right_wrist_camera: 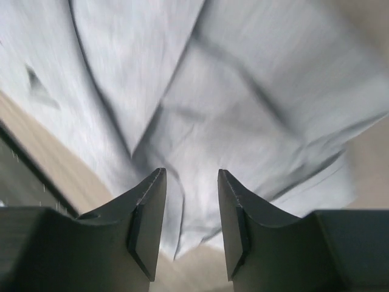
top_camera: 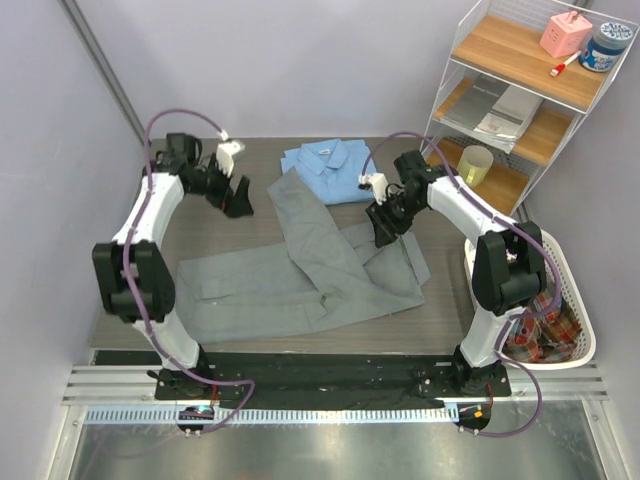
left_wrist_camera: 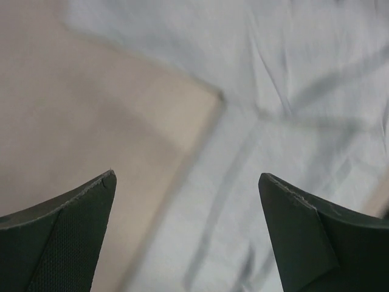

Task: Fold and stack the long sleeve shirts
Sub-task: Fold the shirt

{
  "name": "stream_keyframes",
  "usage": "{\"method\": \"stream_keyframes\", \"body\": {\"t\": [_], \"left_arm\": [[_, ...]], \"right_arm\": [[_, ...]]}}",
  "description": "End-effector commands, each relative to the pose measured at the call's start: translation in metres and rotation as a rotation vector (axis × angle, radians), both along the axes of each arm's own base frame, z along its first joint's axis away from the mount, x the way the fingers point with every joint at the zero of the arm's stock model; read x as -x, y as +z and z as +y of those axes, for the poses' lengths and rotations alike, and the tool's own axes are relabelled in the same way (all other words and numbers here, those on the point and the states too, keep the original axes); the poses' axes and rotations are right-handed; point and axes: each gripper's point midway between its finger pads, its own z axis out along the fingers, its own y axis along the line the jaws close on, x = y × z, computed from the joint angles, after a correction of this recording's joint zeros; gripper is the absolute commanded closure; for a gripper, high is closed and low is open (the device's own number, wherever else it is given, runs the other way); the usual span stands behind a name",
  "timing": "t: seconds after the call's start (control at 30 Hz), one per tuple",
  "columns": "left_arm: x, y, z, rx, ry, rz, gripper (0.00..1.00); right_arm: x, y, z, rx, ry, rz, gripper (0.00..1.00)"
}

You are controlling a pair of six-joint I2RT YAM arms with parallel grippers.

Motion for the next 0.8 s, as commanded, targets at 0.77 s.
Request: {"method": "stream_keyframes", "body": {"t": [0.77], "left_arm": [[-0.113,0.063,-0.001,0.243,0.275,-0.203,0.0]], "right_arm": [[-0.228,0.047,0.218,-0.609,-0.183,-0.357,0.35]]}}
